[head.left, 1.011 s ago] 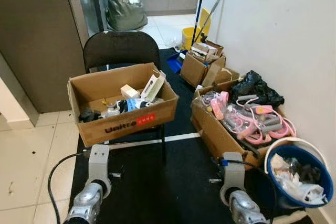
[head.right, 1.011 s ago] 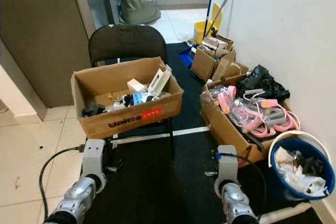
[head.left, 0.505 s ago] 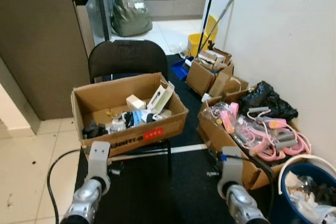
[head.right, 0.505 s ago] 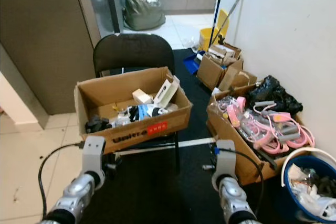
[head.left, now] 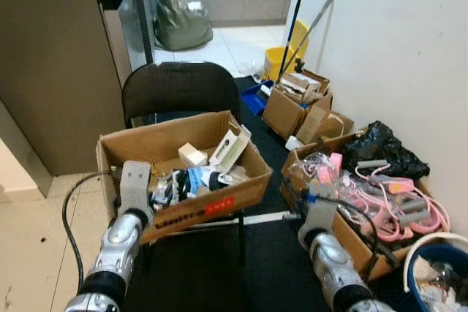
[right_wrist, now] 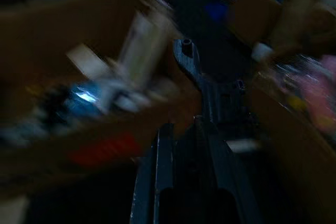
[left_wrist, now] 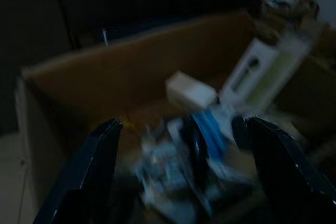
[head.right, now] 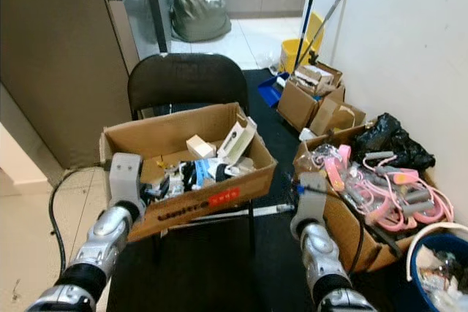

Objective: Picking trash to rubbish bin

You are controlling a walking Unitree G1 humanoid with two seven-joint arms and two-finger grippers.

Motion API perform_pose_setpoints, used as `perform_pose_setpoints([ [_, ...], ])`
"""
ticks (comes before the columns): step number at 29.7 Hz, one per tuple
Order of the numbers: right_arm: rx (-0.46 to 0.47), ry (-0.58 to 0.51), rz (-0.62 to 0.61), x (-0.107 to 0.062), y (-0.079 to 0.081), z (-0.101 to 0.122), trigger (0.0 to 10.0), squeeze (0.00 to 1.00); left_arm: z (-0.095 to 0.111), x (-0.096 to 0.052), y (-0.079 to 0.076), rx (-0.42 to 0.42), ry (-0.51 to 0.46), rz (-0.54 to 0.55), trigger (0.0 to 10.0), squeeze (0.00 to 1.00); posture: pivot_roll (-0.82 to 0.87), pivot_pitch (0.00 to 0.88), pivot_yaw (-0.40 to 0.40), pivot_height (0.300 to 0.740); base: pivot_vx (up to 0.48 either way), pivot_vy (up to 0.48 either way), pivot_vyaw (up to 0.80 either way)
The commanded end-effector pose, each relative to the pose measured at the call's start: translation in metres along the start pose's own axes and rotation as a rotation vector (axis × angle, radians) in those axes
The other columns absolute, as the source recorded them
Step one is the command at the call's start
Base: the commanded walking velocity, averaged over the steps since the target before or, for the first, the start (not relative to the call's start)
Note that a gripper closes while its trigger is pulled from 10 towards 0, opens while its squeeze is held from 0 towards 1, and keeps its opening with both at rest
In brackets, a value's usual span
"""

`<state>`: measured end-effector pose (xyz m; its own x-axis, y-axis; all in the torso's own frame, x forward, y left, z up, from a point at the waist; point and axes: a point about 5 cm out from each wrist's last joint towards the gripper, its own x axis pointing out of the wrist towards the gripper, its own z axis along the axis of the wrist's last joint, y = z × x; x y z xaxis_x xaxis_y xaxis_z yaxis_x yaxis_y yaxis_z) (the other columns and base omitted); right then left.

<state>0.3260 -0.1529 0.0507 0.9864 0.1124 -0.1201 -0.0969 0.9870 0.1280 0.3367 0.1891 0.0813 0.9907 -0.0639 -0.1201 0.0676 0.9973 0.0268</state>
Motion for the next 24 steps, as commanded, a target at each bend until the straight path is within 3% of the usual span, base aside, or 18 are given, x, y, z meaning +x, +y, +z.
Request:
perform_pose_setpoints([
  [1, 0.017, -0.037, -0.023, 0.0, -0.008, 0.007, 10.0, 0.0, 0.004, 0.001, -0.001, 0.004, -0.007, -0.015, 10.0, 0.0, -0.05, 0.079, -0.011, 0.74, 0.322, 0.0, 0.0],
  [3, 0.021, -0.051, 0.01, 0.004, -0.003, 0.012, 10.0, 0.0, 0.007, 0.002, -0.003, 0.027, -0.017, -0.023, 10.0, 0.0, -0.05, 0.073, -0.01, 0.74, 0.319, 0.0, 0.0],
  [5, -0.104, 0.001, 0.132, 0.01, 0.014, 0.014, 10.0, 0.0, 0.011, 0.002, -0.011, 0.07, -0.039, -0.069, 10.0, 0.0, -0.05, 0.063, -0.014, 0.74, 0.319, 0.0, 0.0],
  [7, -0.14, 0.019, 0.151, 0.01, 0.016, 0.012, 10.0, 0.0, 0.011, 0.002, -0.013, 0.072, -0.04, -0.079, 10.0, 0.0, -0.05, 0.063, -0.014, 0.74, 0.317, 0.0, 0.0],
  [24, -0.113, -0.002, 0.153, 0.01, 0.018, 0.013, 10.0, 0.0, 0.01, -0.006, -0.025, 0.079, -0.043, -0.109, 10.0, 0.0, -0.04, 0.037, -0.028, 0.74, 0.317, 0.0, 0.0],
])
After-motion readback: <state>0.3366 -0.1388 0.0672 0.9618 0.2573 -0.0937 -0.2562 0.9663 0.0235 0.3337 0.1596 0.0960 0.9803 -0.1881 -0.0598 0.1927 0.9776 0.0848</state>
